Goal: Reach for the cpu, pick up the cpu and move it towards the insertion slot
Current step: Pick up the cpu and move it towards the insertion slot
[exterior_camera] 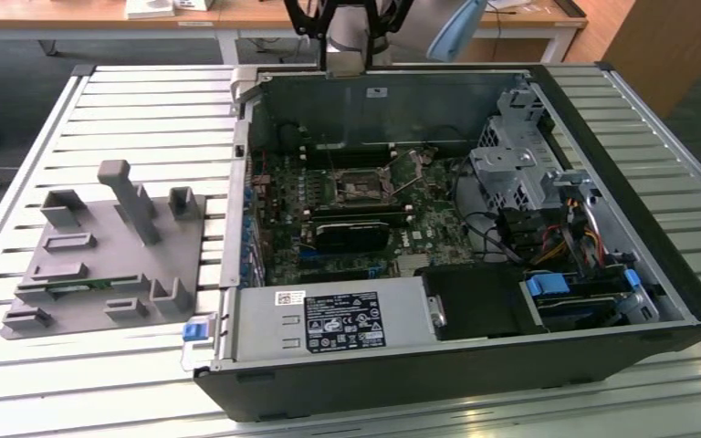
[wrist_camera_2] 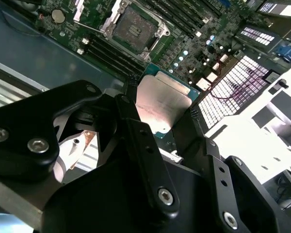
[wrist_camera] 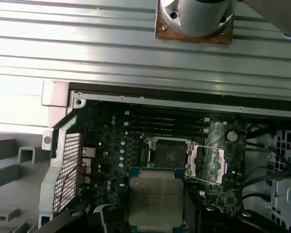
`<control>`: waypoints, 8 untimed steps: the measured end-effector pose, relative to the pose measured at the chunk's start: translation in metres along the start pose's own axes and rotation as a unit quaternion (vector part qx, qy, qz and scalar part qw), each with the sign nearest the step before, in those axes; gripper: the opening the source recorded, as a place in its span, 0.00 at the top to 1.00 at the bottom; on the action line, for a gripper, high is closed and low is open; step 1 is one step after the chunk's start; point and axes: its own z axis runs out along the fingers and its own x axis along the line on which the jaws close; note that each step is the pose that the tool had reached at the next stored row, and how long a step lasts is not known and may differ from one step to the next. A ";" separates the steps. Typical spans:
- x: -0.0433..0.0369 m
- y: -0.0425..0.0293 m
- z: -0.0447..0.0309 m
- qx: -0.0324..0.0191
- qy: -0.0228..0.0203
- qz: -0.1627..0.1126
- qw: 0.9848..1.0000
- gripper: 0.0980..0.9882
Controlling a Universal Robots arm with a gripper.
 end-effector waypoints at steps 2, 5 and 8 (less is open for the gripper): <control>-0.0036 0.0026 0.0005 0.000 0.000 0.000 1.000 0.50; -0.0094 0.0056 0.0011 0.000 0.000 0.000 1.000 0.50; -0.0153 0.0067 0.0017 0.000 0.000 0.001 1.000 0.50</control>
